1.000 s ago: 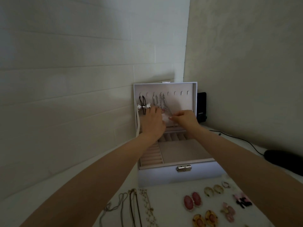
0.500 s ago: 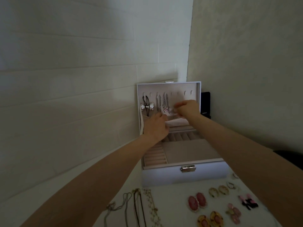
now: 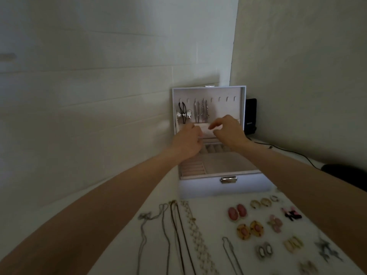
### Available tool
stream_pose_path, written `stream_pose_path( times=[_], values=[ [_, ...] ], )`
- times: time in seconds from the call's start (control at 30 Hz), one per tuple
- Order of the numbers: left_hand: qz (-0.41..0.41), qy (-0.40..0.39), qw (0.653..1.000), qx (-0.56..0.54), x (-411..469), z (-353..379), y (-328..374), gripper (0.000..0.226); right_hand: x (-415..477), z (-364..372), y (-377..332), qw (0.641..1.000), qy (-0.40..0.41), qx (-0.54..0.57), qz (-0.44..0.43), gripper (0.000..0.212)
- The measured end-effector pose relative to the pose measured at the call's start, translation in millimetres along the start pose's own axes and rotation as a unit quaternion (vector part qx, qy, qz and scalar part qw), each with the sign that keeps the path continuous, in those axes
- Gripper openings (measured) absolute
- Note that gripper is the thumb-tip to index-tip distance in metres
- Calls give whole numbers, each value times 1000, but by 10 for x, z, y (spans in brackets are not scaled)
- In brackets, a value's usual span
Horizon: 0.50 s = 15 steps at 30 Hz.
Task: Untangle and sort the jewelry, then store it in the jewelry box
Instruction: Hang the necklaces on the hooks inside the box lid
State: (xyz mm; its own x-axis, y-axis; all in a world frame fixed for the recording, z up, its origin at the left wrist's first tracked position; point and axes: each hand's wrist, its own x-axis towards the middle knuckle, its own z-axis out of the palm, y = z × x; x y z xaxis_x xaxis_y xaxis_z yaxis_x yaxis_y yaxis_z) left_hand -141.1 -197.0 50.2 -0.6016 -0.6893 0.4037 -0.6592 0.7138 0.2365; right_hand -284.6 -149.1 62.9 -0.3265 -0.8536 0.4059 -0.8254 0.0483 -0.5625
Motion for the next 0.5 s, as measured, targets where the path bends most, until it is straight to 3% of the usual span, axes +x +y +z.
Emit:
stream_pose_path(
  times=[0.13,0.27,0.4,0.5],
  values=[
    [-18,-16,999,-26,-337,-268,-2,15,-308,-63,-258,999,-35,14,-35,23],
    [-62,-91,994,1,-669,-464,-3,15,-599,-106,-486,997,-59,20,-44,23],
    [-117,-107,987,30,-958,-613,-72,16,-852,-146,-616,995,-76,-6,-63,21],
    [-170,-214,961,32,-1147,-649,-153,19,-1033,-175,-681,994,-91,-4,-66,18]
  ],
)
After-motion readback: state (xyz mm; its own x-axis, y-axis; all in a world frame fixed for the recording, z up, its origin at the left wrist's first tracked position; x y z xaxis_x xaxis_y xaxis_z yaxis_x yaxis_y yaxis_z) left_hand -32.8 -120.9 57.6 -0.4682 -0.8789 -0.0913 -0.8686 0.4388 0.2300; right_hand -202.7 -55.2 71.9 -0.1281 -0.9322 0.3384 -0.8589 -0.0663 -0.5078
